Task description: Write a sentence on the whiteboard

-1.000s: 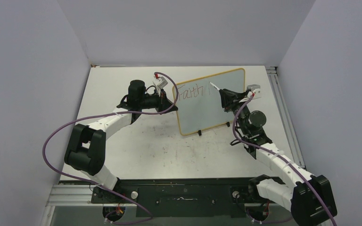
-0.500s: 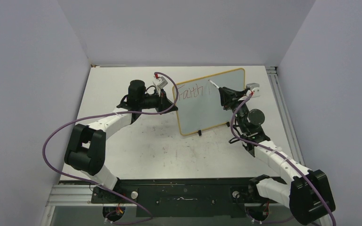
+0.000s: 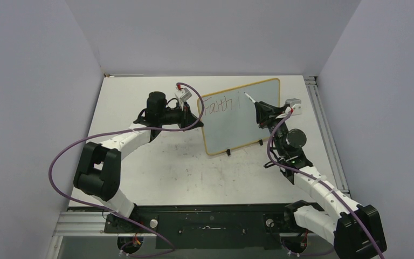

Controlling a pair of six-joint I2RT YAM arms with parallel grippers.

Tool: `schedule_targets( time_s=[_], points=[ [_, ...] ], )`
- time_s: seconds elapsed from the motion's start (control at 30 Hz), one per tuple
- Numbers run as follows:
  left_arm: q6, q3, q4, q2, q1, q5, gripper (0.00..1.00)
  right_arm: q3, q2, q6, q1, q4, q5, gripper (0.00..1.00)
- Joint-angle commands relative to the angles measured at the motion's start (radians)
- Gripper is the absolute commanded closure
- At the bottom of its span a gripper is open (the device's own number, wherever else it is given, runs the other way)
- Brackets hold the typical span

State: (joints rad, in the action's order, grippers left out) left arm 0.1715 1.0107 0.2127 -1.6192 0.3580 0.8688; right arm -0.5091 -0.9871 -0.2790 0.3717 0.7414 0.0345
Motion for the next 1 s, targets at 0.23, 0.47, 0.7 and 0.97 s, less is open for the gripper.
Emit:
schedule_targets(
  time_s=[0.23, 0.47, 0.7, 0.97],
  points=[
    [-0.004, 0.039, 0.005, -0.001, -0.001, 0.025, 1.0, -0.002, -0.054, 0.029, -0.007, 0.038, -0.002, 0.95],
    [-0.004, 0.039, 0.005, 0.002, -0.001, 0.025, 1.0, 0.013, -0.057, 0.03, -0.007, 0.021, -0.008, 0.95],
    [-0.004, 0.04, 0.006, 0.001, -0.001, 0.027, 1.0, 0.071, -0.019, 0.012, -0.007, -0.027, -0.016, 0.95],
    [-0.004, 0.038, 0.007, 0.001, -0.001, 0.027, 1.0, 0.099, 0.004, 0.006, -0.007, -0.049, -0.02, 0.95]
  ],
)
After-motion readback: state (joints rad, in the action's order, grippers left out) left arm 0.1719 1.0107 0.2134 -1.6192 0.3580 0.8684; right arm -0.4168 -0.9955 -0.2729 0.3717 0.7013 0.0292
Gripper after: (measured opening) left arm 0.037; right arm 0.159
